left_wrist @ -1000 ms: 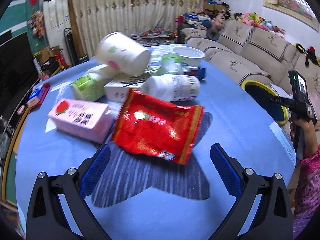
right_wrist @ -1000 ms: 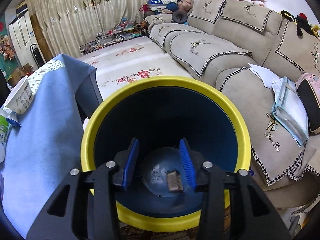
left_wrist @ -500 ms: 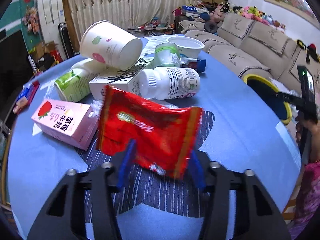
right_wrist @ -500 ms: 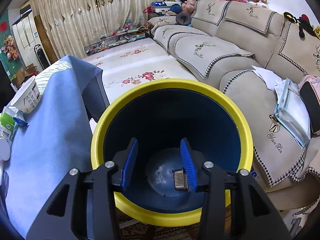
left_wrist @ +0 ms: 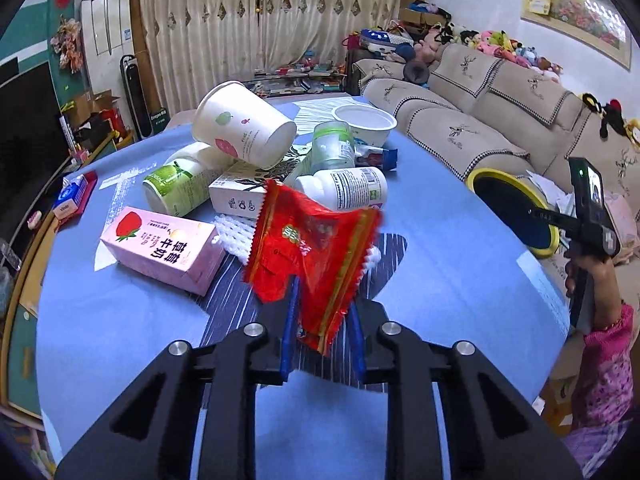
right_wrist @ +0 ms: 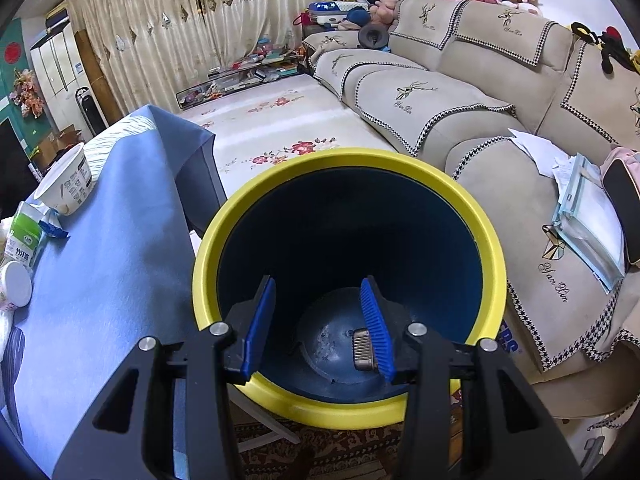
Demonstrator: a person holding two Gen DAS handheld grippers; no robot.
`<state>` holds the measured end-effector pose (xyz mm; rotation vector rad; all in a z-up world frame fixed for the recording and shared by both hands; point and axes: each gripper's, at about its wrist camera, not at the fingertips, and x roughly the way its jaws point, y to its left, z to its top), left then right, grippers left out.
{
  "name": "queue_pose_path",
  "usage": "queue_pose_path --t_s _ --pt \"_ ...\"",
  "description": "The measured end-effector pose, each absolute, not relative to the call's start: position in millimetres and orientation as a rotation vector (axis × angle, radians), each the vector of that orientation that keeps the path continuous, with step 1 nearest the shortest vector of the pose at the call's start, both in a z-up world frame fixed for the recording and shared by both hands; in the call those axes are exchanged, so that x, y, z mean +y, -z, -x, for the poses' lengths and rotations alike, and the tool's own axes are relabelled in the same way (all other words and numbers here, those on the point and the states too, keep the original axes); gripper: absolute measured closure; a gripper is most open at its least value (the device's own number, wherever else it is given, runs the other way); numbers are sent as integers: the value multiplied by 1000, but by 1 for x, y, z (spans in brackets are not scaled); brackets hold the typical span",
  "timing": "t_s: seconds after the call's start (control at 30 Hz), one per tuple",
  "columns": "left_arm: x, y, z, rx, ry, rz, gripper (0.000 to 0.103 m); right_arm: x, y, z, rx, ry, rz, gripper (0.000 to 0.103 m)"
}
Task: Collect trash
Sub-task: 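Carry the red wrapper over the yellow bin and release it with the left gripper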
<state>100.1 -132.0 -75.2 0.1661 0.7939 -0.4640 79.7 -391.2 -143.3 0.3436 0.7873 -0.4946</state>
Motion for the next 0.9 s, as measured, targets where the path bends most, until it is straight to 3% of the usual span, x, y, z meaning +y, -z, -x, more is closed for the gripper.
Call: queue_pose_path --t_s 0.2,0.47,0.9 --pt "-133 70 -92 775 468 -183 94 -387 135 -75 765 487 -340 60" --pt "-173 26 -78 668 580 -256 94 -394 106 -47 687 518 -339 60" --pt "-371 27 -96 692 963 -343 94 -438 76 37 576 633 -379 60"
